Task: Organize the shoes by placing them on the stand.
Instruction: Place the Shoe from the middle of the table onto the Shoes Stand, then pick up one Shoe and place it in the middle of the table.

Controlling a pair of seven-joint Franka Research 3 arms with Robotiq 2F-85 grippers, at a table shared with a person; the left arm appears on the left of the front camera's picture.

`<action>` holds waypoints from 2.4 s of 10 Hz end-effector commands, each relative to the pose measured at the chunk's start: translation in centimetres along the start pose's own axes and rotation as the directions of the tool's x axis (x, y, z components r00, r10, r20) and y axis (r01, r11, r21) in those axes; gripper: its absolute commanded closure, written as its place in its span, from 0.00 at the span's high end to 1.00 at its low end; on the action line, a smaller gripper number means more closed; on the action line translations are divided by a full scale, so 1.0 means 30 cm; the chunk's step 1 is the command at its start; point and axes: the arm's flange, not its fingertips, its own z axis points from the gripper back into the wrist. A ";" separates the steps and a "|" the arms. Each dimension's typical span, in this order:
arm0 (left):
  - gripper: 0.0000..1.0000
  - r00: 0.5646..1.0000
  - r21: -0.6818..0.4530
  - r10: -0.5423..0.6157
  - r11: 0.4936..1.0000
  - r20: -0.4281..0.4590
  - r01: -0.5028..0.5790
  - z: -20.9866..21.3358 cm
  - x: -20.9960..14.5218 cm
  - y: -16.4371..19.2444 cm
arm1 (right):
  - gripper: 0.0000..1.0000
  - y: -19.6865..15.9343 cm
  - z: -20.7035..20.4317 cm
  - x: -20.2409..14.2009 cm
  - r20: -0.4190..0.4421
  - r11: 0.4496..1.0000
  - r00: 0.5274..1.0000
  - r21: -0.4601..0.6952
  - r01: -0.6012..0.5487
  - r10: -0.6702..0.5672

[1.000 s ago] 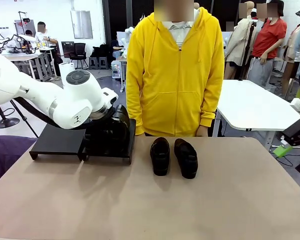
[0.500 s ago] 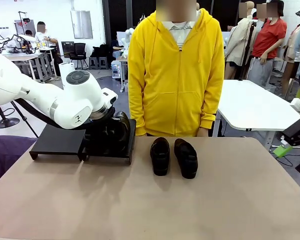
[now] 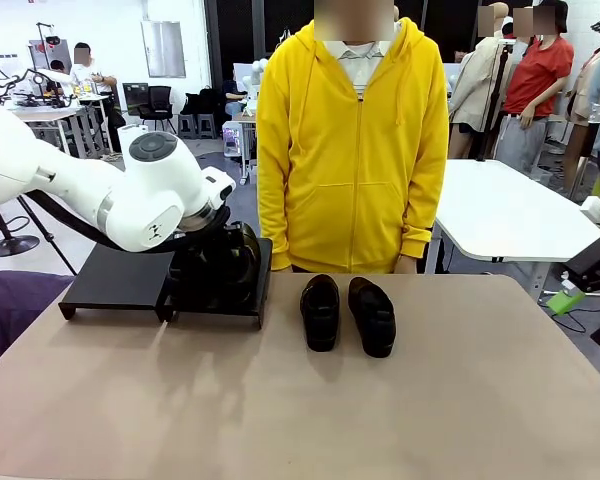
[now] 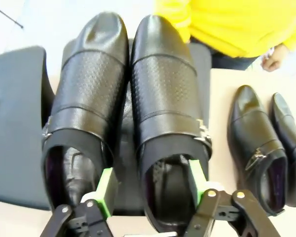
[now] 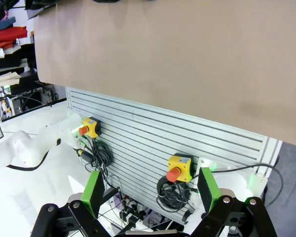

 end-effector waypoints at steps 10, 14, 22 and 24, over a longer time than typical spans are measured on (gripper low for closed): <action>1.00 0.830 -0.480 -0.385 0.861 -0.403 0.166 0.945 -0.476 0.432 | 1.00 0.004 0.017 0.001 -0.003 1.000 1.000 -0.002 0.001 -0.001; 1.00 0.902 -0.471 -0.177 0.881 -0.393 -0.032 0.864 -0.575 0.724 | 1.00 0.004 0.017 0.001 -0.003 1.000 1.000 -0.002 0.001 -0.001; 1.00 0.865 -0.454 -0.267 0.889 -0.425 0.051 0.958 -0.572 0.672 | 1.00 0.004 0.017 0.001 -0.003 1.000 1.000 -0.002 0.001 -0.001; 1.00 0.865 -0.454 -0.267 0.889 -0.425 0.051 0.958 -0.572 0.672 | 1.00 0.004 0.017 0.001 -0.003 1.000 1.000 -0.002 0.001 -0.001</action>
